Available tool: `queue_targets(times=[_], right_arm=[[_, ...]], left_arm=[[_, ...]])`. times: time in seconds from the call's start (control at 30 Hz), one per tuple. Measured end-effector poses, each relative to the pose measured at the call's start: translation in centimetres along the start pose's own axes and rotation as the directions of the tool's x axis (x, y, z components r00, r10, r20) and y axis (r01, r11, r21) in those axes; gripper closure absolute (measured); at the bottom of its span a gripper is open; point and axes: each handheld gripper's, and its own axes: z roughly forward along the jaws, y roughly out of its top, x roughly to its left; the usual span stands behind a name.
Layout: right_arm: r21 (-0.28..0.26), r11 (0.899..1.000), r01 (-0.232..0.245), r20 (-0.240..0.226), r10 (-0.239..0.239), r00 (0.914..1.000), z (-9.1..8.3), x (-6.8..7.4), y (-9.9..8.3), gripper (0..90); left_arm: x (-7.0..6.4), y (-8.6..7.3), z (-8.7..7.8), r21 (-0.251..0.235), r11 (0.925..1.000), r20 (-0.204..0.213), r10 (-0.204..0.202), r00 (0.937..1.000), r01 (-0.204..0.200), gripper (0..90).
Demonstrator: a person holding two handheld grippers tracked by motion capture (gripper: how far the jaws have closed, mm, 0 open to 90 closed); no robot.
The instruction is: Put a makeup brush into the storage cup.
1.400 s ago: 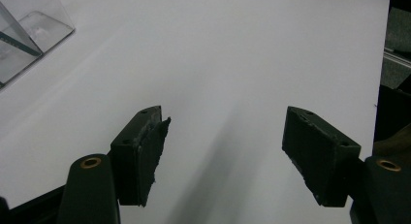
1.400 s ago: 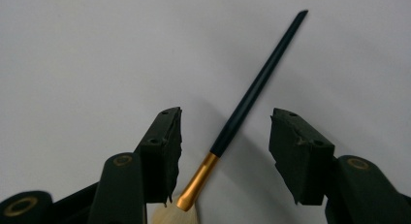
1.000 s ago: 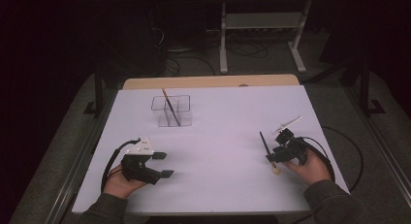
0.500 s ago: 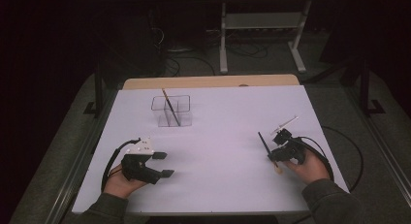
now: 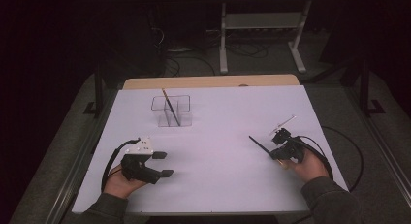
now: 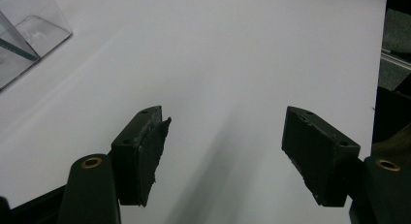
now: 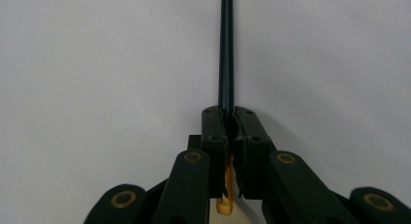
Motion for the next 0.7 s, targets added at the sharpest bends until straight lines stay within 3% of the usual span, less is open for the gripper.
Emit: queue_targets(times=[0.2,0.47,0.7], right_arm=[[0.003,1.000,-0.011,-0.054,0.011,0.9985,-0.1,-0.9,0.1,83.3],[-0.015,1.000,-0.013,-0.068,0.011,0.9976,-0.6,-1.2,0.4,83.3],[-0.045,0.999,0.026,-0.097,-0.030,0.9948,-1.7,-0.5,1.0,83.2]], left_arm=[[0.0,0.0,0.1,0.000,1.0000,0.004,-0.001,1.0000,0.001,31.4],[0.1,-0.1,0.0,-0.001,1.0000,0.006,-0.009,0.9999,0.009,31.4],[0.1,0.0,-0.1,0.000,1.0000,0.007,-0.009,0.9999,0.009,31.4]])
